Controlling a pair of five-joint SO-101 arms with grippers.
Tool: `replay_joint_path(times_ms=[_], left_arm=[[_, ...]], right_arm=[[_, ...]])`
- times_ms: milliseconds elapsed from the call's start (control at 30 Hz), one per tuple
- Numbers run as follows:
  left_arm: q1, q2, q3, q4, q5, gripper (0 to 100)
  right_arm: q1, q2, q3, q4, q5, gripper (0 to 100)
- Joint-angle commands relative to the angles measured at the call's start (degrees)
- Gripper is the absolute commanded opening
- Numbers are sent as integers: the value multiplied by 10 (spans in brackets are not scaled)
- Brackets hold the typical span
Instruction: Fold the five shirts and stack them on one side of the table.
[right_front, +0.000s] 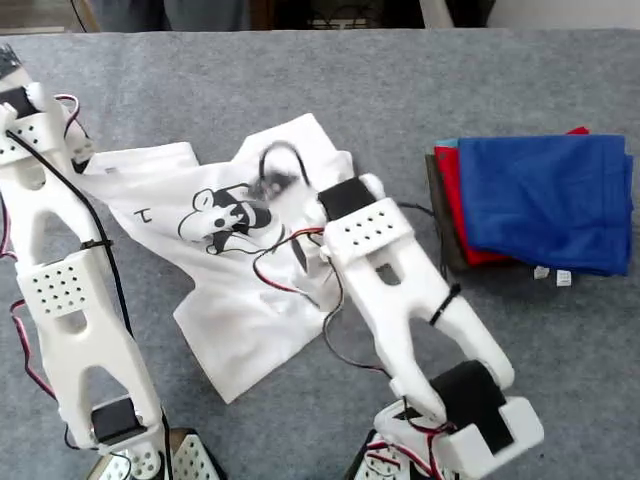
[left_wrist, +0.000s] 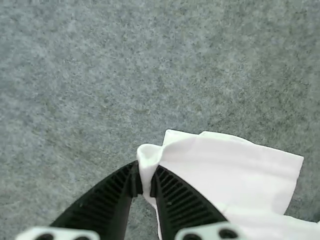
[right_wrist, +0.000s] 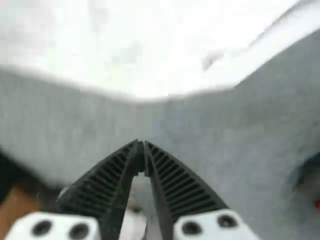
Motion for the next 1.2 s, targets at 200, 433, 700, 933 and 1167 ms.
replay_joint_path(times_ms=[200,433,700,933,1167], left_arm=[[-8,-18,-80,8,-3,29],[-25,-18,-122,8,-5,29],[-36,-34,-218,9,19,29],[-37,-77,-203,9,20,29],[-43,-84,-126,9,-25,29]], right_arm=[[-55,138,82,-432,-100,15],[-64,184,81,-308,-91,14],[-143,133,86,-41,31,14],[-240,68,124,54,91,14],[-207,-95,87,137,138,14]])
